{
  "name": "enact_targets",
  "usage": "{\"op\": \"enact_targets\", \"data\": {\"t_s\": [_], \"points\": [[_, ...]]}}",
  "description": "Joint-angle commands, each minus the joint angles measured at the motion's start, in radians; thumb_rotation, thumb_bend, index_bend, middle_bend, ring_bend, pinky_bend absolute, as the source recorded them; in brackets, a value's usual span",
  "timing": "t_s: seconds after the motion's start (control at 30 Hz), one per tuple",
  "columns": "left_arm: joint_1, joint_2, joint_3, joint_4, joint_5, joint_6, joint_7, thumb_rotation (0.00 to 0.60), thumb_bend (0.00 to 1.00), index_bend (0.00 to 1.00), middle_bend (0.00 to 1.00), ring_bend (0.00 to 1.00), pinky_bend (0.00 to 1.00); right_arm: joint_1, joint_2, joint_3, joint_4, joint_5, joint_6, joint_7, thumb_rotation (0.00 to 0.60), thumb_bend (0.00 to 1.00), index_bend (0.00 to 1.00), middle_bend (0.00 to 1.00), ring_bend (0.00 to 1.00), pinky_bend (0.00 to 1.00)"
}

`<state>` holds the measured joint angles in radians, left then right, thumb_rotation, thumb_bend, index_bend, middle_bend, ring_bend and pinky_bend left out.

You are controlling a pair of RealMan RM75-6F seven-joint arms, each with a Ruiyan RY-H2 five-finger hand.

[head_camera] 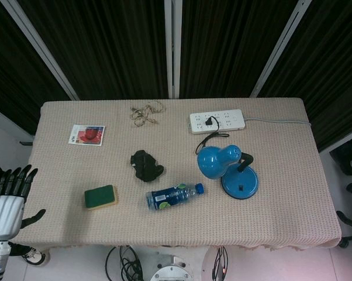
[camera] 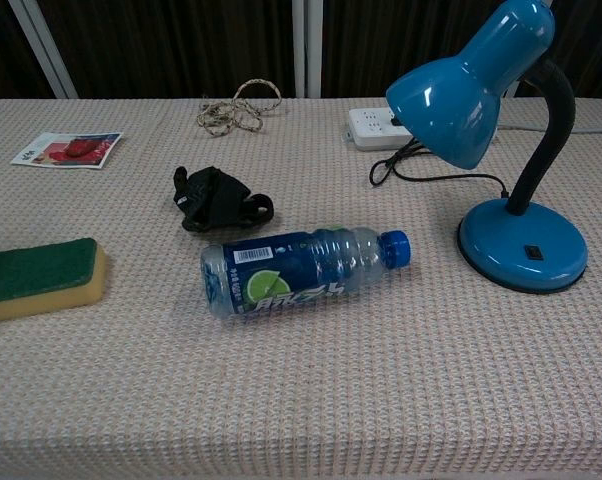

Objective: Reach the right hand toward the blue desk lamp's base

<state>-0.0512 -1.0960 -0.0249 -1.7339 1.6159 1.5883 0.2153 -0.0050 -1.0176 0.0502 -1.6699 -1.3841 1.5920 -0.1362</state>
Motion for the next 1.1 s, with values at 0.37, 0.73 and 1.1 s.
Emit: {"op": "enact_targets", "data": {"t_s": [0.37, 0.73, 1.1], "points": [[-0.003, 0.000, 0.002, -0.001, -0.006, -0.013, -0.006, 0.600, 0.00, 0.00, 0.00, 0.00, 0.00, 0.003, -0.009, 0.005, 0.005, -0.015, -0.032, 0.009, 0.600, 0.01, 0.00, 0.00, 0.00, 0.00], [-0.007, 0.000, 0.002, -0.008, 0.000, -0.015, -0.022, 0.600, 0.00, 0.00, 0.00, 0.00, 0.00, 0.009, -0.006, -0.009, -0.011, -0.072, -0.046, 0.014, 0.600, 0.02, 0.00, 0.00, 0.00, 0.00], [-0.006, -0.014, 0.006, 0.011, -0.008, -0.023, -0.031, 0.600, 0.00, 0.00, 0.00, 0.00, 0.00, 0.016, -0.018, -0.039, -0.032, -0.103, -0.094, -0.032, 0.600, 0.21, 0.00, 0.46, 0.33, 0.24]]}}
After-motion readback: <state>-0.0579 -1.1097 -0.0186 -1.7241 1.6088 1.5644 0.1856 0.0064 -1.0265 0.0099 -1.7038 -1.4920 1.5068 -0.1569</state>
